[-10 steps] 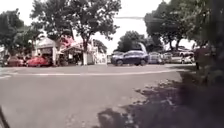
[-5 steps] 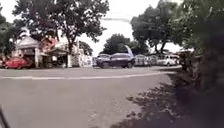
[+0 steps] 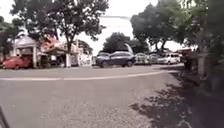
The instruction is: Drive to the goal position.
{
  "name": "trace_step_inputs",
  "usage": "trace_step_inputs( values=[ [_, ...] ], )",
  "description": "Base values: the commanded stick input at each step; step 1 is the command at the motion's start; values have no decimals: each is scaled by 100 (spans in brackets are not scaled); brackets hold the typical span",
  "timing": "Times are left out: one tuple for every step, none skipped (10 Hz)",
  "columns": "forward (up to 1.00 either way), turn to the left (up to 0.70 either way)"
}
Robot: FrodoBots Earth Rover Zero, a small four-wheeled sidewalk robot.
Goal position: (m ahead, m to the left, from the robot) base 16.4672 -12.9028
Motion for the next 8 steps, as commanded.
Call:
trace_step_inputs(
  values=[
    [70, -34],
    [70, -34],
    [70, -34],
    [70, -34],
    [70, -17],
    [70, 1],
    [70, 1],
    [70, 1]
  ],
)
